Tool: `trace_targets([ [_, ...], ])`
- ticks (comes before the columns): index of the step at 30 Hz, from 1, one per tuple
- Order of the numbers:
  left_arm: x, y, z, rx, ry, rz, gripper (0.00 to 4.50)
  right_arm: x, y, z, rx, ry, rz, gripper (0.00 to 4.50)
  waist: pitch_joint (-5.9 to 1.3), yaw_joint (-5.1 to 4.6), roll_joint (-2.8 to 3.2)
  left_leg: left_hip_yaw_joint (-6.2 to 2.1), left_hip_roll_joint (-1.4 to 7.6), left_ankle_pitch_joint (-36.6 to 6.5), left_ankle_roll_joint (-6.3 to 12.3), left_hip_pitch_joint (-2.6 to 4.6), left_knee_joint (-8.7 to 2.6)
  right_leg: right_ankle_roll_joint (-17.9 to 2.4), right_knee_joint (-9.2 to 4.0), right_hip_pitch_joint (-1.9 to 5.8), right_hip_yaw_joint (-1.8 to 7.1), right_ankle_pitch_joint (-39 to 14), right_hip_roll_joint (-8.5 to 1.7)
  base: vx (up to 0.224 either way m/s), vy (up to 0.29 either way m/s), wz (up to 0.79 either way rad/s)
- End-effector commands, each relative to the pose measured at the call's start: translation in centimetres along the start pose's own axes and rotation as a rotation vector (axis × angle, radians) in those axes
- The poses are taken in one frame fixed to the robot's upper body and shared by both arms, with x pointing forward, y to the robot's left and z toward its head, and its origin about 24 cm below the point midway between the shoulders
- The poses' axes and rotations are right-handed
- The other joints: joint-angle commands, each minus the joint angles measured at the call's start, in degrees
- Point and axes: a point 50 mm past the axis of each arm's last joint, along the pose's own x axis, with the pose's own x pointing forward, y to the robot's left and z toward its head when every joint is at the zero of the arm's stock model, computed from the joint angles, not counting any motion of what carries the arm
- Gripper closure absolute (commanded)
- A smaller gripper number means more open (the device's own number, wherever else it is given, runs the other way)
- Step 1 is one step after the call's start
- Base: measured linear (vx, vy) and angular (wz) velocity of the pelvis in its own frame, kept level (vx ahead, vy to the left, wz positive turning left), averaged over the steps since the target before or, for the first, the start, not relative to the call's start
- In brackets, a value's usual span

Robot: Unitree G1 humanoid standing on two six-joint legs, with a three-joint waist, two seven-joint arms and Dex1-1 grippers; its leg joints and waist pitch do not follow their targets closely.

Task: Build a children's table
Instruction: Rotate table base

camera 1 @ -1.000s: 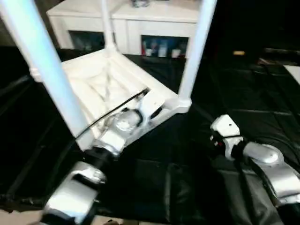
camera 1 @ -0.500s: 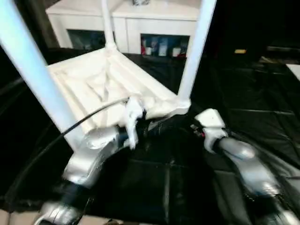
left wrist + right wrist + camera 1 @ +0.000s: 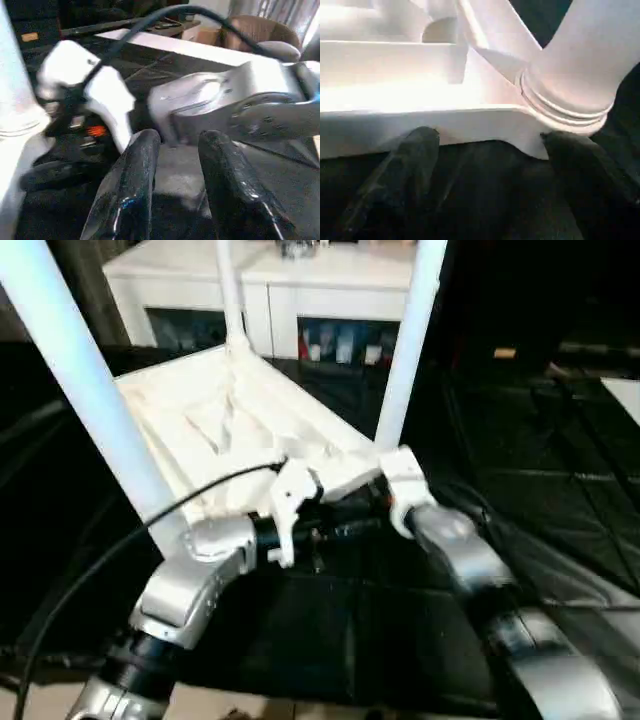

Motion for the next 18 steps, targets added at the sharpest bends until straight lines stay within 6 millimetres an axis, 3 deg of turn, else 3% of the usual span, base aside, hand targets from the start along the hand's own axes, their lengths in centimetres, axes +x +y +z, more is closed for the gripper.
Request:
trace_targets([
  [1,0.5,-0.7,0.6,0.007,-0.015,-0.024,2.87,0.5,-0.2,1.9,0.048,-0.067,-0.059,0.75,-4.07,-0.21,-0.02,0.27,0.42,-16.2,-0.38,0.39,-4.37,-11.1,-3.53,3.52,1.57,-18.6,-1.86,0.0,0.0,0.0],
  [4,0.8,-1.3,0.5,0.001,-0.021,-0.023,2.87,0.9,-0.5,3.7,0.155,-0.132,-0.139,0.75,-4.26,-0.25,0.07,0.4,0.49,-15.4,0.08,0.59,-4.13,-11.5,-3.21,3.39,1.63,-16.2,-1.85,0.0,0.0,0.0],
  [8,0.8,-1.5,0.3,0.007,-0.009,-0.008,2.87,0.9,-1.1,4.1,0.096,-0.133,-0.236,0.75,-4.2,0.01,-0.04,0.6,0.32,-14.2,0.58,0.62,-3.97,-11.2,-3.02,3.25,1.54,-15.1,-1.51,0.0,0.0,0.0],
  [10,0.7,-1.5,0.5,0.011,-0.014,0.018,2.87,0.7,-2.1,4.7,0.136,-0.177,-0.31,0.75,-4.17,0.08,-0.12,0.63,0.32,-14.3,0.5,0.55,-3.97,-11.1,-2.86,3.33,1.6,-14.7,-1.5,0.0,0.0,0.0],
  [11,0.5,-1.6,0.7,0.009,-0.028,0.024,2.87,0.3,-3.3,5.5,0.202,-0.238,-0.356,0.75,-4.32,0.24,0.03,0.73,0.32,-14.3,0.53,0.9,-3.79,-11.1,-2.78,3.17,1.63,-14.1,-1.44,0.0,0.0,0.0],
  [12,0.4,-1.7,0.9,0.009,-0.046,0.022,2.87,0.2,-3.8,5.7,0.219,-0.266,-0.356,0.75,-4.44,0.3,0.03,0.78,0.38,-14.0,0.65,0.92,-3.77,-11.3,-2.66,3.19,1.69,-13.2,-1.53,0.0,0.0,0.0],
  [14,0.0,-2.4,1.2,0.0,-0.088,-0.025,2.87,-0.2,-4.3,6.1,0.203,-0.337,-0.295,0.75,-4.37,0.21,0.75,0.65,0.4,-13.9,1.09,0.55,-3.71,-12.1,-2.34,3.48,1.51,-10.9,-1.34,0.0,0.0,0.0],
  [18,-0.6,-2.6,1.5,0.016,-0.116,-0.037,2.87,-0.4,-4.4,6.1,0.193,-0.377,-0.225,0.75,-4.19,-0.26,0.42,0.67,0.28,-16.4,2.29,0.49,-3.72,-12.6,-2.63,3.47,1.42,-12.6,-1.07,0.0,0.0,0.0],
])
